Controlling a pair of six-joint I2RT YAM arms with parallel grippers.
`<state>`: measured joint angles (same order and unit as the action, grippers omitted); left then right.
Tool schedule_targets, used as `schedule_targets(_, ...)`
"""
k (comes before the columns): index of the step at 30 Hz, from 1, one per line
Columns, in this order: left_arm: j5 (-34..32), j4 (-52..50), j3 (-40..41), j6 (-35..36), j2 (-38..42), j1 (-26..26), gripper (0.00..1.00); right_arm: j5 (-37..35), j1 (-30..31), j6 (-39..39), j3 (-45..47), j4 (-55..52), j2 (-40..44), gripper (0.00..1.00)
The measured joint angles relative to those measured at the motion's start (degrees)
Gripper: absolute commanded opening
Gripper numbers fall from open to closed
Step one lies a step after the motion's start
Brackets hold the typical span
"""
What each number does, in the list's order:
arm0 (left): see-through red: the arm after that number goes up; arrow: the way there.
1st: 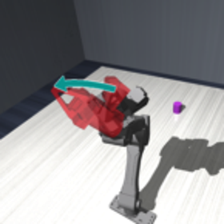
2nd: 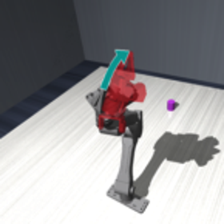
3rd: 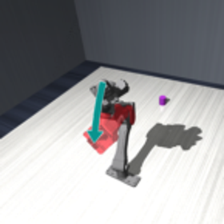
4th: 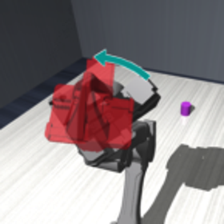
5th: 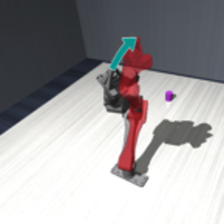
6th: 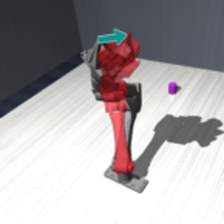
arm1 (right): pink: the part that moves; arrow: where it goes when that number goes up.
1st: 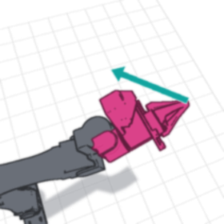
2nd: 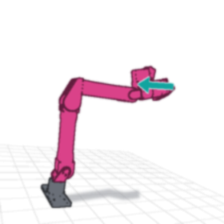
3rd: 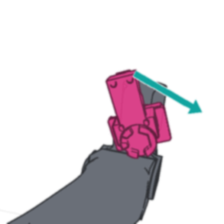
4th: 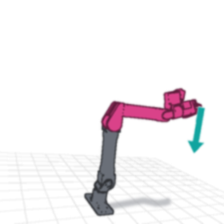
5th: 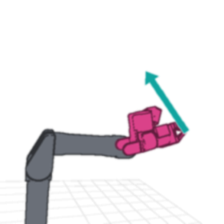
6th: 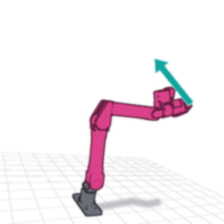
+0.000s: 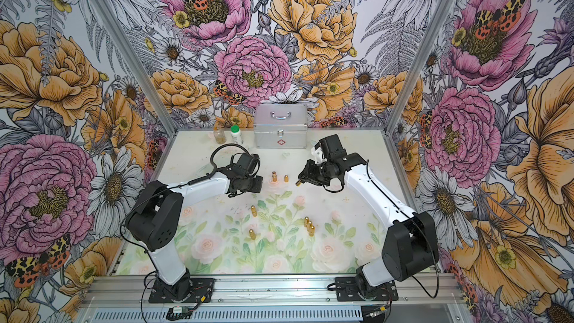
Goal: Open the lipstick cap
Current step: Place the cover at the center of the board.
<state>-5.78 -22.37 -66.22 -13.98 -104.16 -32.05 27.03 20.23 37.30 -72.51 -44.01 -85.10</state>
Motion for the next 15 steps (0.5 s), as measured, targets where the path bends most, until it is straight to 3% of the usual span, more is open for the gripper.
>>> schedule_targets(6,-1.1,10.0,4.2,-0.1,-1.1,0.6,0.00,-0.2,0.0,0.2,0.0,0.2,0.0,0.18)
schedule_targets(15,-0.1,24.2,13.8,1.4,5.2,0.8,0.00,1.6,0.5,1.1,1.6,3.8,0.0,0.18)
